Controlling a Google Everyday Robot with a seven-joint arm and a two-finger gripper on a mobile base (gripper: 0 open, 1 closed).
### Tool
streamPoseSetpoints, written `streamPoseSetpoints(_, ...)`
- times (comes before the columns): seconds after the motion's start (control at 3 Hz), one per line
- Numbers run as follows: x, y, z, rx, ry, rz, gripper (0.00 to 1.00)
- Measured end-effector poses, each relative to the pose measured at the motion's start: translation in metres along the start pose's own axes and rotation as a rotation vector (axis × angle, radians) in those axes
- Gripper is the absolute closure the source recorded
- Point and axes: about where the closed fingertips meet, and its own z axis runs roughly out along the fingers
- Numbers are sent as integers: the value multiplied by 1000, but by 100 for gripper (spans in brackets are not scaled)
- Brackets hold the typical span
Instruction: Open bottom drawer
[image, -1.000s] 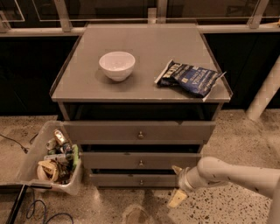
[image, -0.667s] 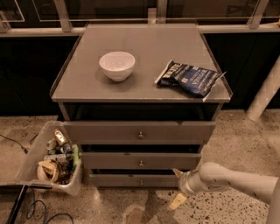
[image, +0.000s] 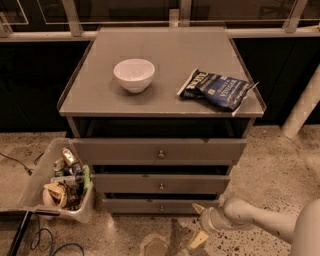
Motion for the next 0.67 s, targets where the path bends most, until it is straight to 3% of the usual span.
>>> streamPoseSetpoints(0.67,-2,-6,15,26,9,-29,0)
